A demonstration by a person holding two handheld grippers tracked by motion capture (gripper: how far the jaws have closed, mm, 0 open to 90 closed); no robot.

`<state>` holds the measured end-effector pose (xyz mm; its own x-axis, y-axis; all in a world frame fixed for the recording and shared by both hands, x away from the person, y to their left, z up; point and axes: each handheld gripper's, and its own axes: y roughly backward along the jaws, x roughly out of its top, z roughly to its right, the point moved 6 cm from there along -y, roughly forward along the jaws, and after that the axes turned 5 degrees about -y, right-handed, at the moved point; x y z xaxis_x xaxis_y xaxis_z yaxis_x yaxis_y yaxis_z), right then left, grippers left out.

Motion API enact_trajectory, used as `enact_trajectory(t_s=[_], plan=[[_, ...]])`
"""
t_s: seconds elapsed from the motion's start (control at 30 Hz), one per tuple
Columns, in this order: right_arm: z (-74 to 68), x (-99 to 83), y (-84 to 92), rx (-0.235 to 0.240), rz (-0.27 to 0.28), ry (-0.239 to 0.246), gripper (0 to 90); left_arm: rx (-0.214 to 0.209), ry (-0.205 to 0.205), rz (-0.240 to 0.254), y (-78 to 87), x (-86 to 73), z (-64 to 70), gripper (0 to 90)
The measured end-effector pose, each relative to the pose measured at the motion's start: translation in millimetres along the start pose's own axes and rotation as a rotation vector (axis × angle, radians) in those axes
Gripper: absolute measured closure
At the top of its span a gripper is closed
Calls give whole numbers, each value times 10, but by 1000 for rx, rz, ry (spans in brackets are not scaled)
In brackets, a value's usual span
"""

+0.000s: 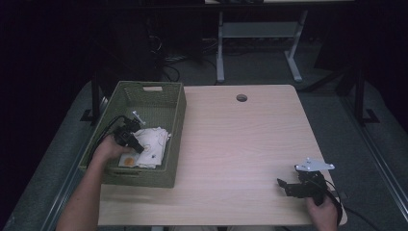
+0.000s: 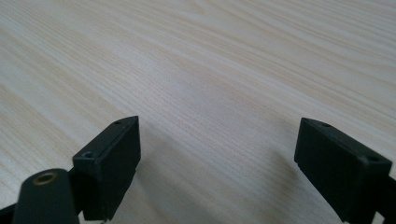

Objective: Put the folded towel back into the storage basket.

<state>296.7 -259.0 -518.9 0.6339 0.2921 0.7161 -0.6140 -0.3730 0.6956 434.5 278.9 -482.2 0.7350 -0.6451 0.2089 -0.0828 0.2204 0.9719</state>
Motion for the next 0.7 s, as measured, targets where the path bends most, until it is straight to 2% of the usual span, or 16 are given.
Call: enact_trajectory(t_s=[0.1, 0.2, 0.33, 0.5, 0.57, 0.6, 0.67, 0.7], plan=[[-4, 0, -11, 0, -4, 7, 141, 34, 11, 13, 54, 6, -34, 816], [-8, -1, -11, 1, -5, 7, 141, 45, 17, 35, 118, 34, -91, 815], [-2, -1, -26, 1, -7, 6, 140, 41, 53, 85, 151, 113, -166, 815], [-2, 7, -44, 8, -7, 1, 138, 101, 65, 70, 96, 221, -290, 802], [-1, 6, -44, 8, -7, 2, 139, 112, 68, 37, 41, 222, -338, 799], [-1, 7, -44, 8, -7, 2, 139, 113, 67, 19, -11, 209, -363, 793], [-1, 7, -42, 6, -6, 4, 139, 90, 110, 55, -16, 217, -364, 790], [-3, 7, -40, 6, -6, 5, 140, 89, 104, 49, -6, 209, -370, 790]])
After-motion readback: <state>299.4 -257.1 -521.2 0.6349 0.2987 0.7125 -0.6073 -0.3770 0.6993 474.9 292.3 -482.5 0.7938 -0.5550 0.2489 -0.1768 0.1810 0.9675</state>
